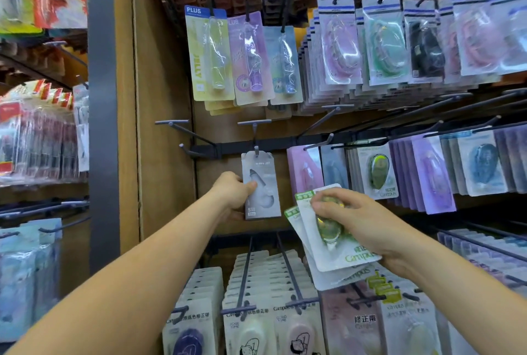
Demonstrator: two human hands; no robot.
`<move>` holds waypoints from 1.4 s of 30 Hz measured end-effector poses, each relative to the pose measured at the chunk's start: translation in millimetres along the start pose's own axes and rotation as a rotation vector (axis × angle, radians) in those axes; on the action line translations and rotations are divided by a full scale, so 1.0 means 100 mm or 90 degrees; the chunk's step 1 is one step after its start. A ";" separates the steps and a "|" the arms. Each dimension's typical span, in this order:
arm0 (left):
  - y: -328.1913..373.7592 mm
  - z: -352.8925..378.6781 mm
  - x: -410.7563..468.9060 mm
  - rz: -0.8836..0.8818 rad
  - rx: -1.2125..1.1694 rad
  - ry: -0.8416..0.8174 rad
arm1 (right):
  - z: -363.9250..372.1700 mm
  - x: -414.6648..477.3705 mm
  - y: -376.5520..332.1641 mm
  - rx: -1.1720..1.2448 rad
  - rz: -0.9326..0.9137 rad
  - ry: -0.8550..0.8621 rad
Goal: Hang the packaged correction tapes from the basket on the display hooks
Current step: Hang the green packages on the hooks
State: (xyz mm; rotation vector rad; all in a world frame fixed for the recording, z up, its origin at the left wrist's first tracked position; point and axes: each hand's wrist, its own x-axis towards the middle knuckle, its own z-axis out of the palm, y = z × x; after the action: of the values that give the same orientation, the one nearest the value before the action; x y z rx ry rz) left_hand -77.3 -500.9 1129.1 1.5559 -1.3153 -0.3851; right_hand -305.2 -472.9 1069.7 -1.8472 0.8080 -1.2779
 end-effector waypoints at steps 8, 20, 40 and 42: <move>-0.09 0.18 0.66 -0.024 0.078 0.038 | -0.02 0.01 0.19 0.043 -0.019 0.075; -0.03 0.15 0.60 0.055 0.401 0.017 | -0.09 -0.09 0.19 0.186 -0.029 0.155; 0.04 0.40 -1.25 0.178 -0.409 -0.275 | 0.01 -0.56 0.04 0.172 -0.204 0.076; 0.03 0.45 -1.31 0.180 -0.445 -0.302 | -0.12 -0.67 0.06 0.130 -0.203 0.062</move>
State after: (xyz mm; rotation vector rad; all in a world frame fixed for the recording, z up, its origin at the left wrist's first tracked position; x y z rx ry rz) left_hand -159.6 -408.8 1066.6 0.7016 -1.5079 -0.9545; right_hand -337.5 -423.9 1035.1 -1.8068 0.4229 -1.5956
